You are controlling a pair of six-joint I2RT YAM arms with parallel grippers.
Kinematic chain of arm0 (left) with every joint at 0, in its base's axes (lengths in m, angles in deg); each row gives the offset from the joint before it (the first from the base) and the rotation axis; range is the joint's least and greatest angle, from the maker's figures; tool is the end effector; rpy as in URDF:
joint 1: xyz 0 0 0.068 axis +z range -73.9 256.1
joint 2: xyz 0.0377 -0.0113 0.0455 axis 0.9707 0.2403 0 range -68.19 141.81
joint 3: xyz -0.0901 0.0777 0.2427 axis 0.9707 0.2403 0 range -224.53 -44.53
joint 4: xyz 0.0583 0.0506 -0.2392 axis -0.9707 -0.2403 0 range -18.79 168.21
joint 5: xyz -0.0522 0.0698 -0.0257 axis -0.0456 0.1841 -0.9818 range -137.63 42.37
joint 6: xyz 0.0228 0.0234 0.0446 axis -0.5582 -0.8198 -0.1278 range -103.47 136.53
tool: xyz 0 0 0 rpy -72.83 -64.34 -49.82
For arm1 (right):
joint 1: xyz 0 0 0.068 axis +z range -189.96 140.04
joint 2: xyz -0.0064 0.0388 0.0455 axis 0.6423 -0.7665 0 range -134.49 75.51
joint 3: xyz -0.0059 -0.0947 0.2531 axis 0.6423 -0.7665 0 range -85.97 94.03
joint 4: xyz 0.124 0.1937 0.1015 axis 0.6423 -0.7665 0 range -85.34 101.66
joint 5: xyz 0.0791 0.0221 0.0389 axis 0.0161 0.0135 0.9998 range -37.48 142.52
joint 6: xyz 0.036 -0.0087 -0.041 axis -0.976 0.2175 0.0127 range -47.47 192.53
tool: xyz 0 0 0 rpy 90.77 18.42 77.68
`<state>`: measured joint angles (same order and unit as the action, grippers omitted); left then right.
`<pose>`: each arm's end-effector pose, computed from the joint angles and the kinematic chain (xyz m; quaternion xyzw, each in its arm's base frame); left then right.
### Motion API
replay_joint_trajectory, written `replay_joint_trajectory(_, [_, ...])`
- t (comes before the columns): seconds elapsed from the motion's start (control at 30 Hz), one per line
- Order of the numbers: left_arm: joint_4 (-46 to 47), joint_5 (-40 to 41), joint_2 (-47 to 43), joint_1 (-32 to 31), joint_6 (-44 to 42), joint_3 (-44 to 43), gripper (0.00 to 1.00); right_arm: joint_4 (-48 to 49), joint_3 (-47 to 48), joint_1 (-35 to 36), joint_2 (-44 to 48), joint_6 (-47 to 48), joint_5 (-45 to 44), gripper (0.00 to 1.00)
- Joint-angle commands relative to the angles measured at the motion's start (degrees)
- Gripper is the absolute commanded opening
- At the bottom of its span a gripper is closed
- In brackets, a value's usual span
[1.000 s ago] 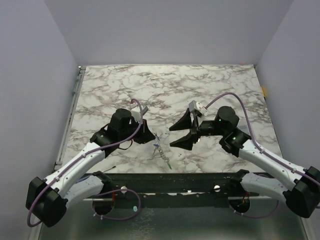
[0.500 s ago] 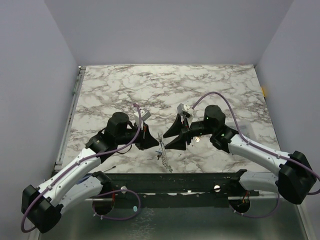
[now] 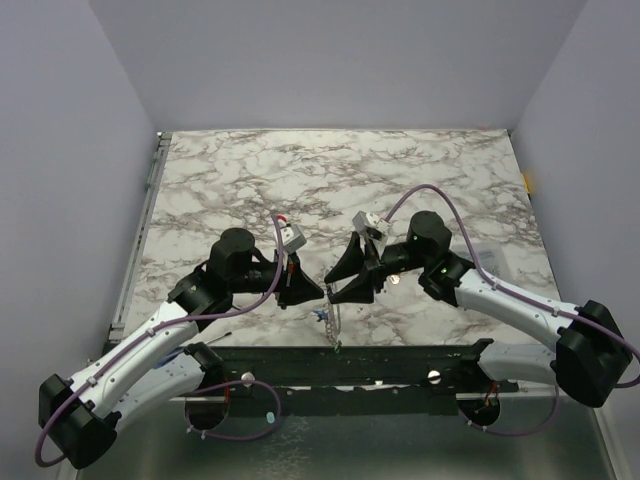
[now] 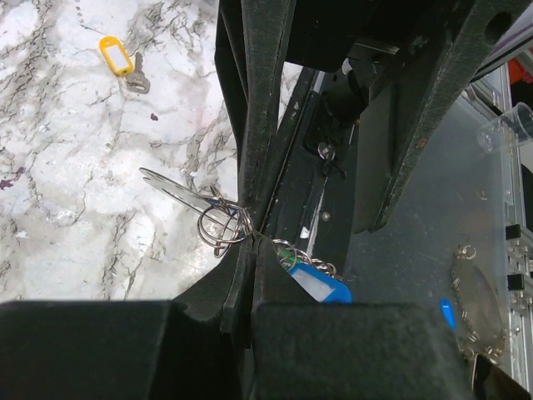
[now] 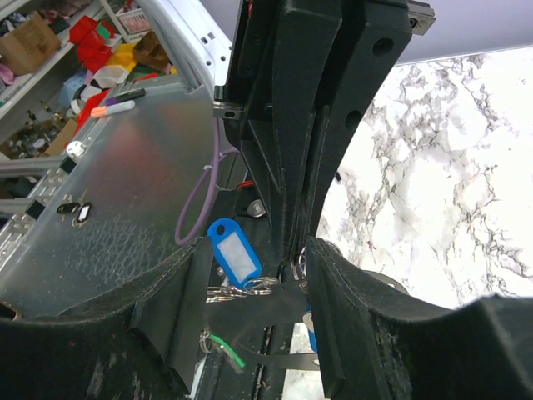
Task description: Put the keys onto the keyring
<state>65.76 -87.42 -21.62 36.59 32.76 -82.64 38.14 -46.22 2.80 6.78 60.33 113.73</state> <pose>0.1211 -0.1312 0.2915 0.3452 0.7197 -0.4970 0.3403 0.1621 0.1947 0.2920 -0.5034 0.5070 0.6009 0.3583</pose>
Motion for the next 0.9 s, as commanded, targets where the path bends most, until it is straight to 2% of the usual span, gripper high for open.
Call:
replay_joint_trajectory(0.0, [2.37,-2.99,0.23,-0.30,-2.64,-1.25,0.00,1.66,-0.59,0.75,-0.04,-0.31,2.87,0.57])
replay_joint_trajectory(0.33, [2.43,-3.52,0.28,-0.31,-3.98,-1.28,0.00,-5.80,1.59,3.90,-1.15,3.11,1.77,0.56])
replay_joint_trajectory(0.53, [2.59,-3.28,-0.10,-0.63,-4.27,-0.88,0.00,-13.96,4.25,4.50,-2.17,6.69,-0.87,0.56])
replay_joint_trajectory(0.73, [3.16,-3.24,-0.69,-1.22,-4.54,-0.51,0.00,-12.26,4.24,4.52,-0.16,5.78,-3.41,0.62])
replay_joint_trajectory(0.87, [3.53,-3.01,-0.61,-1.43,-4.74,-0.27,0.00,-16.13,6.18,4.52,-0.58,7.28,-5.13,0.62])
